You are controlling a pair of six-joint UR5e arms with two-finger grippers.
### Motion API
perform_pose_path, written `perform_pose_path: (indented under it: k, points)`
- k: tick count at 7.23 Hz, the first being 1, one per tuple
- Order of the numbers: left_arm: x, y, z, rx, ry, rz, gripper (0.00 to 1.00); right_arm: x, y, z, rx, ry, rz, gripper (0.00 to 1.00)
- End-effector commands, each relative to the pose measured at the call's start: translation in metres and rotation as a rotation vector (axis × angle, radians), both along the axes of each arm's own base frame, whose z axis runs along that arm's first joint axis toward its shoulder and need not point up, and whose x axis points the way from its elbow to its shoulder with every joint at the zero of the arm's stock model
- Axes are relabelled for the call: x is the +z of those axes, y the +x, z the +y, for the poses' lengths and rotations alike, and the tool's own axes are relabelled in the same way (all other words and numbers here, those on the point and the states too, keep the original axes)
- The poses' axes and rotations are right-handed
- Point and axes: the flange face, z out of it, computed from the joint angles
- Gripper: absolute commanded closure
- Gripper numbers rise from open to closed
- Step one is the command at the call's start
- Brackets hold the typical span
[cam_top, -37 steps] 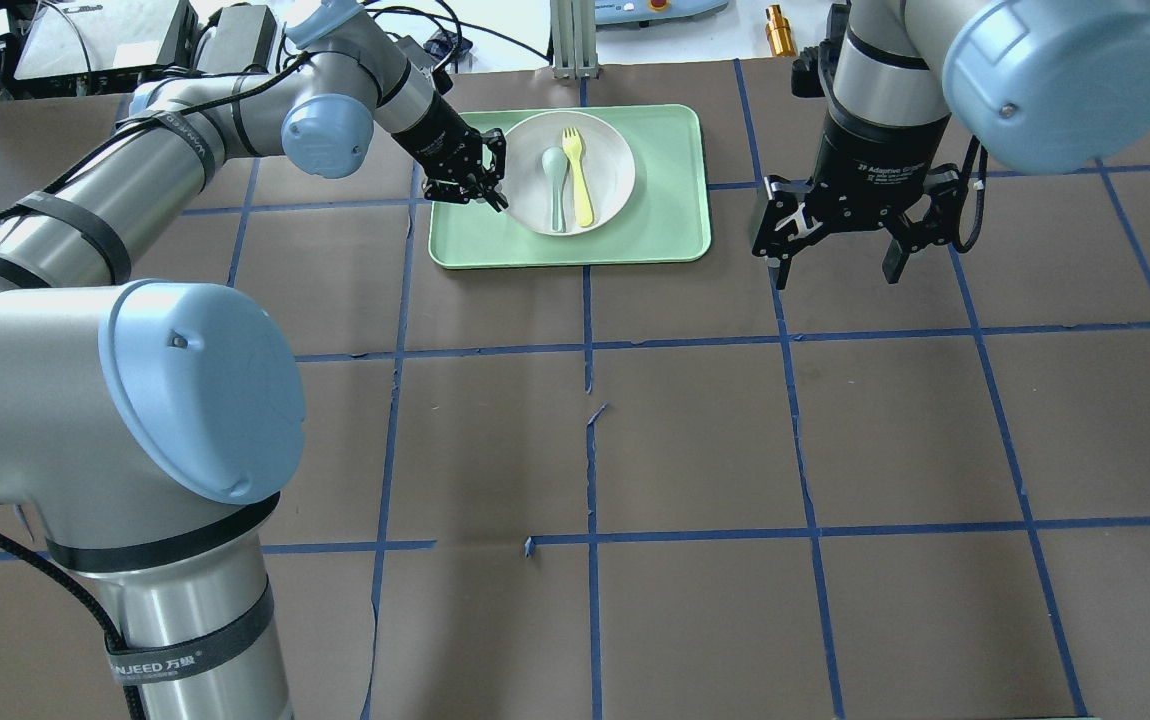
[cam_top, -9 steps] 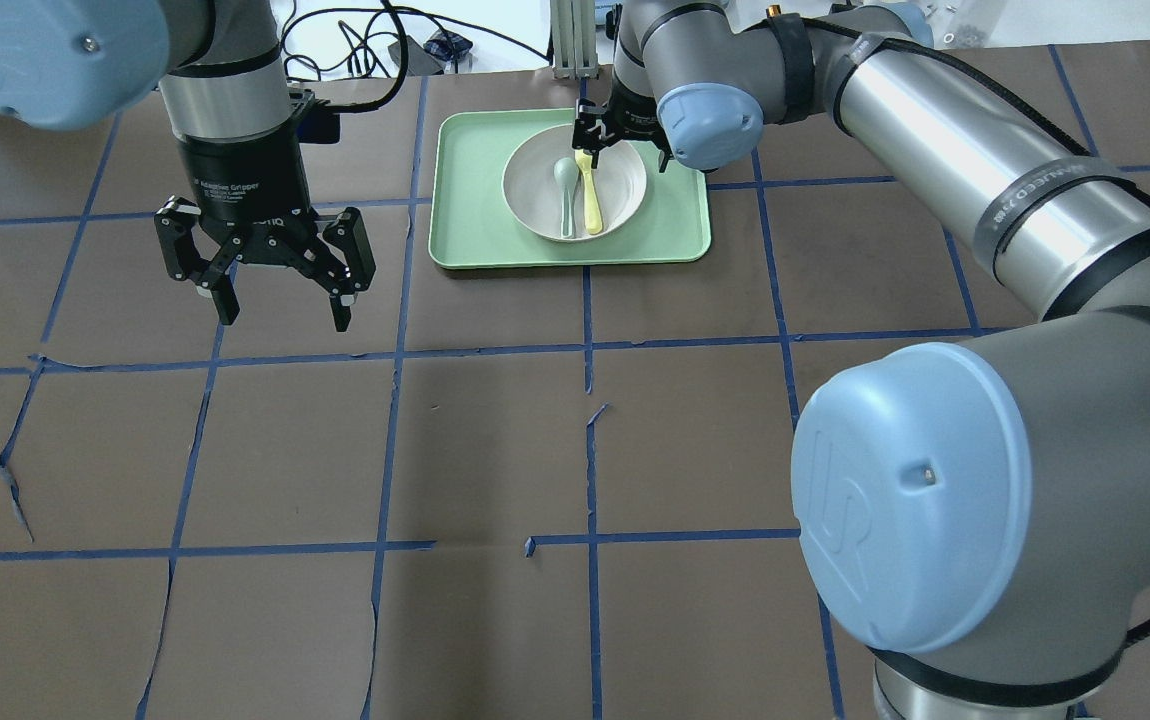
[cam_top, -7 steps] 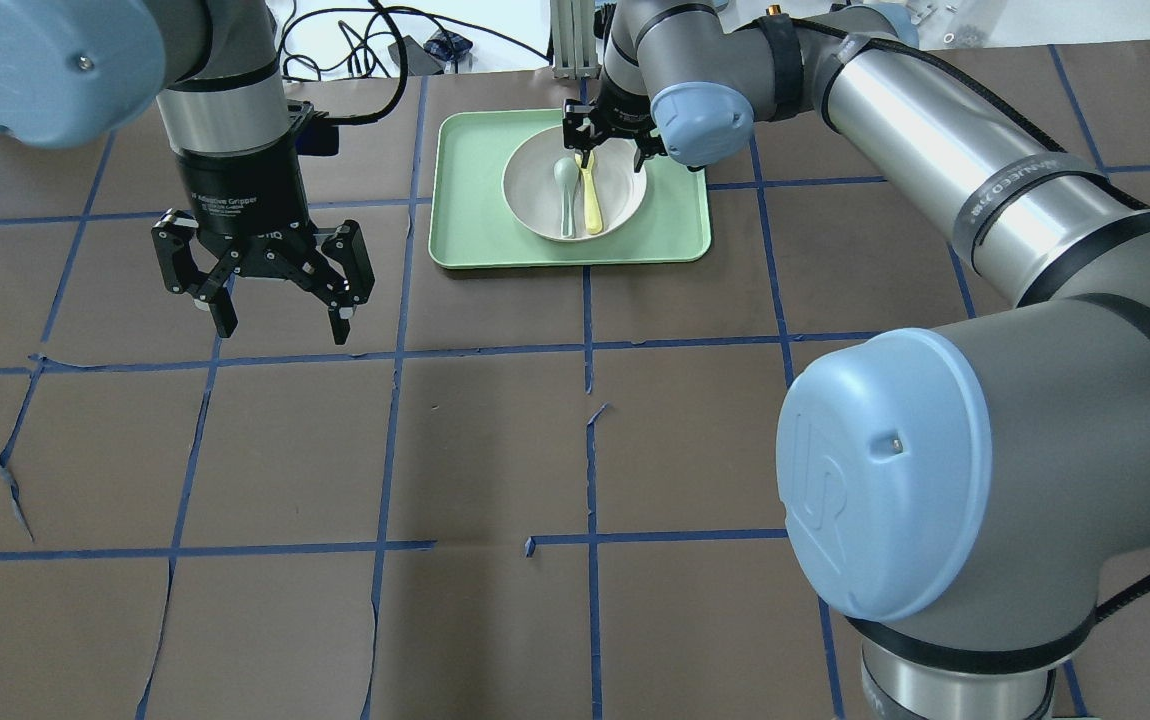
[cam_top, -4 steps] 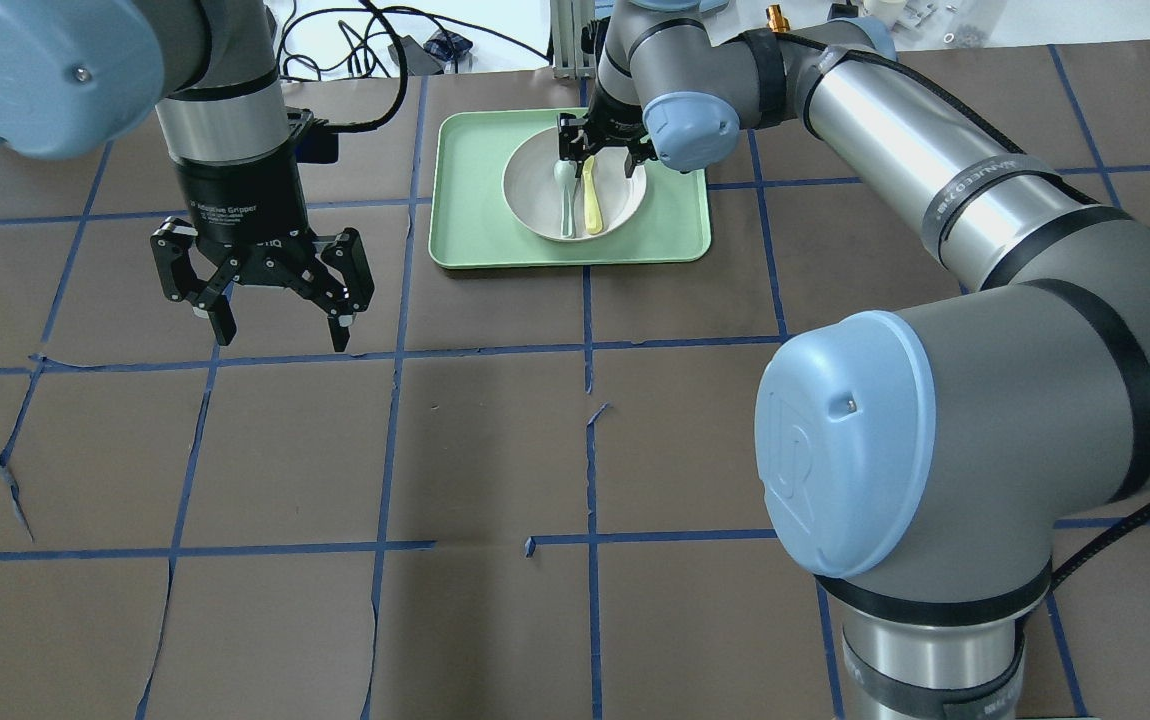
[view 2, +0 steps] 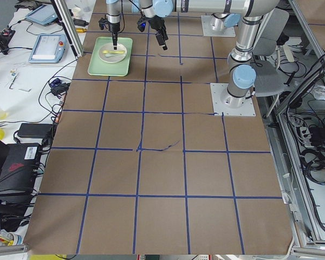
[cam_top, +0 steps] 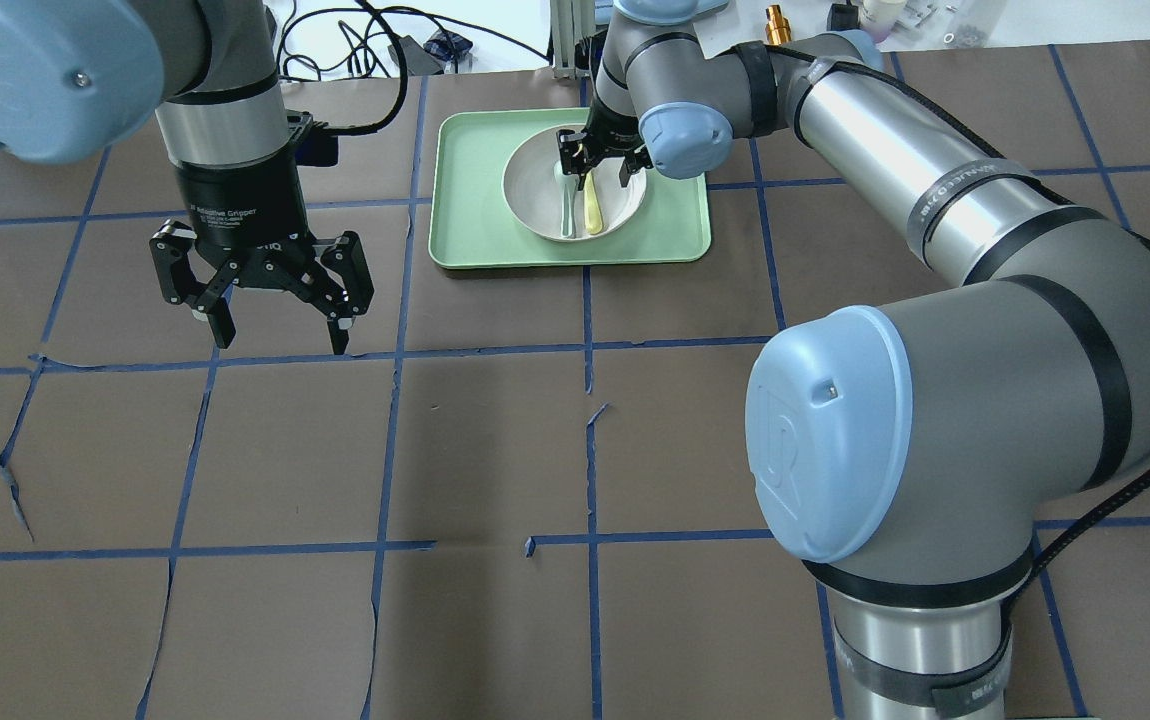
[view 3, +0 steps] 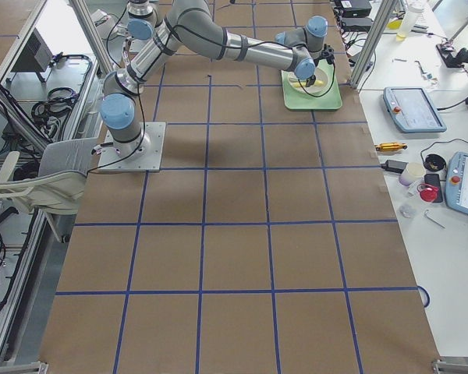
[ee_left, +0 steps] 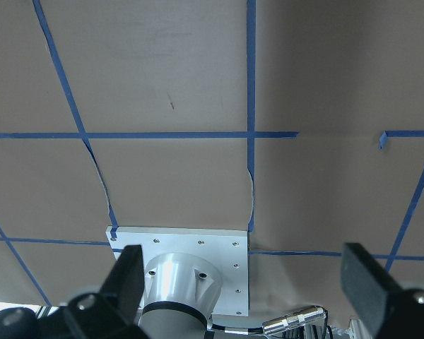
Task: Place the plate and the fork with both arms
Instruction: 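Reach the right gripper over the plate above the yellow fork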
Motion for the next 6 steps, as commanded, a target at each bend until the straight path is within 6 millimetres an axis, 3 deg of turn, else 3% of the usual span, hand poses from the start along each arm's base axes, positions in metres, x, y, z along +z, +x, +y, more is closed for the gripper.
perform_pose_path:
  k: [1, 4, 5, 6]
  points:
    - [0.001, 0.0, 0.001, -0.004, -0.004, -0.002, 0.0, -0.001, 0.003, 0.002, 0.013, 0.012, -0.027, 0.34]
    - [-0.006, 0.0, -0.001, -0.009, -0.017, -0.001, 0.0, -0.017, 0.004, 0.007, 0.055, 0.034, -0.02, 0.35]
    - [-0.006, 0.0, -0.001, -0.008, -0.019, -0.002, 0.0, -0.019, 0.004, 0.007, 0.055, 0.036, -0.02, 0.49]
    - [-0.006, 0.0, -0.001, -0.006, -0.019, -0.002, 0.0, -0.017, 0.004, 0.007, 0.045, 0.036, -0.021, 0.49]
